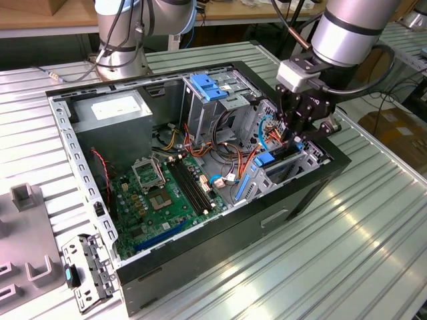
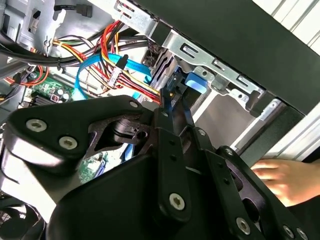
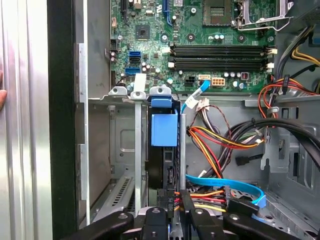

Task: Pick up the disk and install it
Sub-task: 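Insert the first disk wire, then insert the second disk wire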

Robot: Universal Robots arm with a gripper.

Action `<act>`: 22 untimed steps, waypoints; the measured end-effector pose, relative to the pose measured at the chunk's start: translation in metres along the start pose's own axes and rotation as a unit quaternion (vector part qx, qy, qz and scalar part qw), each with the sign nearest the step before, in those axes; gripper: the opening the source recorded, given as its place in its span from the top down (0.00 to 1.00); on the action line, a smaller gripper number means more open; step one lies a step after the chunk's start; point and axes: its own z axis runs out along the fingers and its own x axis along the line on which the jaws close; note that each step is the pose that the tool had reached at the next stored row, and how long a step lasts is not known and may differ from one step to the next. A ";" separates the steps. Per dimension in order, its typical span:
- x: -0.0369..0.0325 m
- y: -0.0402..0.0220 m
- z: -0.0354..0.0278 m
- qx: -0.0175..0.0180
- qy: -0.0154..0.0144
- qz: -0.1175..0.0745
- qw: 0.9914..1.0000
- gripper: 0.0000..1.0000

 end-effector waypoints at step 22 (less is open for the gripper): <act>0.0002 -0.0003 -0.0078 0.003 0.000 0.000 1.000 0.89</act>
